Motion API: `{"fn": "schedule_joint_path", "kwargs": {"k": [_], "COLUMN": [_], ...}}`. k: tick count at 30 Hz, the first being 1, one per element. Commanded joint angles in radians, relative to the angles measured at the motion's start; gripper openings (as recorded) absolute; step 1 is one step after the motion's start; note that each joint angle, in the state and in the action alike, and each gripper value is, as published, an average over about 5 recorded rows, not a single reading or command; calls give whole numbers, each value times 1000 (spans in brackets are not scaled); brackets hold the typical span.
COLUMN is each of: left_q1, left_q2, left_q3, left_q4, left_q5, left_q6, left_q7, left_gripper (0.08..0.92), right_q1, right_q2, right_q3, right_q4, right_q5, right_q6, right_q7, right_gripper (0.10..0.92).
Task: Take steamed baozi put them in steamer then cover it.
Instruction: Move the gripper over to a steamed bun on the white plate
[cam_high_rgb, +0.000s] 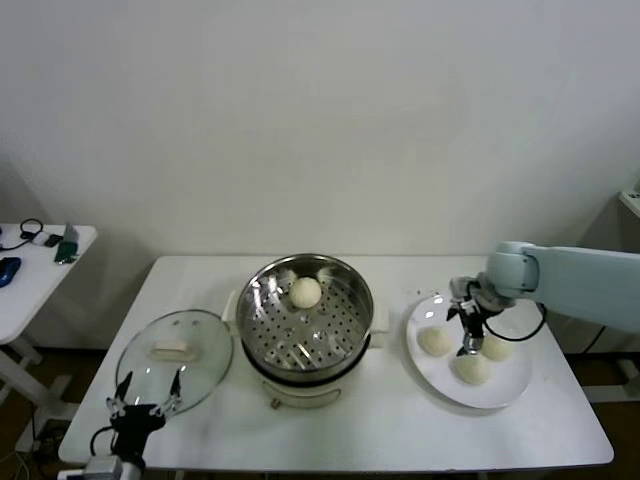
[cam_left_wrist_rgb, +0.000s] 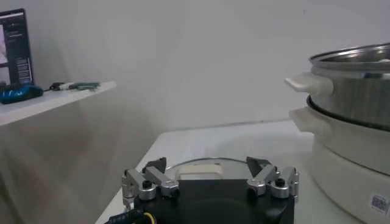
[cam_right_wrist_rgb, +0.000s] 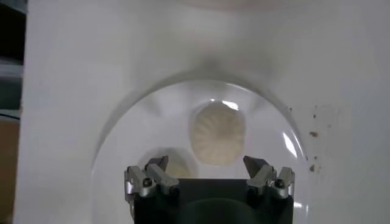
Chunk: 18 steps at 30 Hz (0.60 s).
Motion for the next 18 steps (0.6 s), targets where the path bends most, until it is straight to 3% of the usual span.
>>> {"fn": "schedule_joint_path", "kwargs": {"k": [1, 13, 18], "left_q1": [2, 3, 4], "left_q2": [-2, -5, -4], "left_q3": [-2, 0, -1], "left_q4": [3, 8, 8], "left_q5": [-2, -3, -2], "left_q6": [-3, -4, -3], "left_q7": [-1, -2, -2], "left_gripper": [823, 823, 823], "right_q1": [-129, -158, -157], "right_q2": [53, 72, 67], "right_q3": [115, 136, 131], "right_q4": [-99, -146, -137], "right_q5": [-28, -56, -54], "right_q6": [-19, -16, -15], "right_q7": [24, 9, -13], "right_gripper": [823, 820, 731]}}
